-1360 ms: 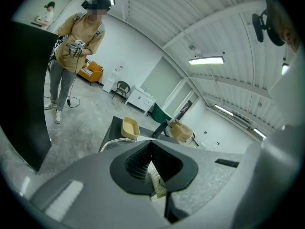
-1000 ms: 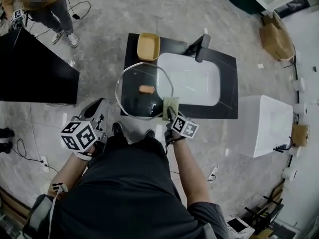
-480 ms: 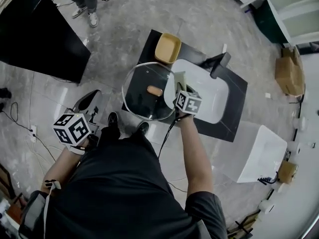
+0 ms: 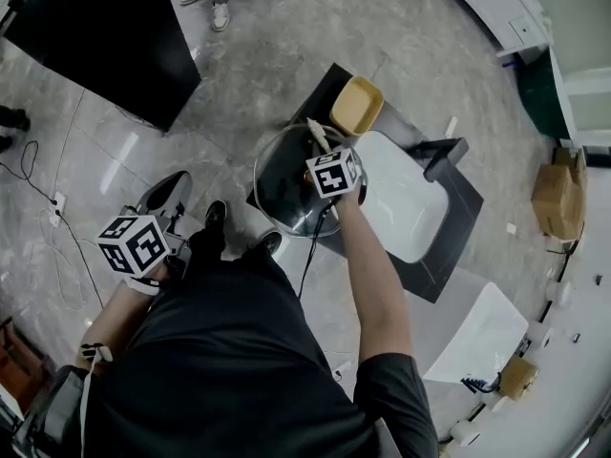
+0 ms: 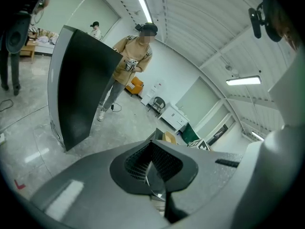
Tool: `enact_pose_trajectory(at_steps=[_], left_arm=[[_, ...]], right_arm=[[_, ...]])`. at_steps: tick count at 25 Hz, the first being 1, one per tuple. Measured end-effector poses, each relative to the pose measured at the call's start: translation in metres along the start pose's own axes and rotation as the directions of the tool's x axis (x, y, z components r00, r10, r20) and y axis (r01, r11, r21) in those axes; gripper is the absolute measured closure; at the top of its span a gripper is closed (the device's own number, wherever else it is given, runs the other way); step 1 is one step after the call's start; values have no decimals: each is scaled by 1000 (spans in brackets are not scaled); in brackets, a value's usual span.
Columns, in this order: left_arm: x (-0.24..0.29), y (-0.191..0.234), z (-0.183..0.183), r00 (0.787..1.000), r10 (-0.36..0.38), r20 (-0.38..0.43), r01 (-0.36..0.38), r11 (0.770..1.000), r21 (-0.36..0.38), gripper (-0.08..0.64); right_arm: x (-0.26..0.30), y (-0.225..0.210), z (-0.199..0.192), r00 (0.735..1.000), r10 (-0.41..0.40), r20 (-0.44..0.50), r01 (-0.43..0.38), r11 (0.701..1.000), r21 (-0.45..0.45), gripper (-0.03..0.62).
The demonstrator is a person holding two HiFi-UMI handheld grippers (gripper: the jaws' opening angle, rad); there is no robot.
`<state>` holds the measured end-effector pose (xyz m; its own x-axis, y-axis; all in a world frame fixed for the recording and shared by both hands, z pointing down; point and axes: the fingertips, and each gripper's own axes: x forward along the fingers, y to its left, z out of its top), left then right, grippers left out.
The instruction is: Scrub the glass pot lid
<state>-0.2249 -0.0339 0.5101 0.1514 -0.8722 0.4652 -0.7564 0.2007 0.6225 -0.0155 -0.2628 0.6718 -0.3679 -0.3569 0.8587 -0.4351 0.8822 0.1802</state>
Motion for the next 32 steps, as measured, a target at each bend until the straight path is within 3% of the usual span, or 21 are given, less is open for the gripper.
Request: enact_pose_trajectory(at_steps=[6,11,18,28,32], left_arm=[[-8,13,3,999,14,29,-13,999,-34,558],[-17,23,1,999,35,41,-33,998,-52,558],[-27,22,5,998,43,52,-40,998,-55,558],[-23,9,-4,999,16,29,-15,999,-41,558],[-15,-1,-10,1000,-7,3,7,999,-32,558]], right_arm=[[15,29,17,997,66,-31,-71,980,-184,537],[16,59,26,992,126,-30,-128,935,-330,537],[7,116,32,971,232,-51,-220,797,-563,537],[-13,168,14,950,307,-56,-256,663,-704,537],[-25,185,-1,945,324,-43,-236,586,-775,537]])
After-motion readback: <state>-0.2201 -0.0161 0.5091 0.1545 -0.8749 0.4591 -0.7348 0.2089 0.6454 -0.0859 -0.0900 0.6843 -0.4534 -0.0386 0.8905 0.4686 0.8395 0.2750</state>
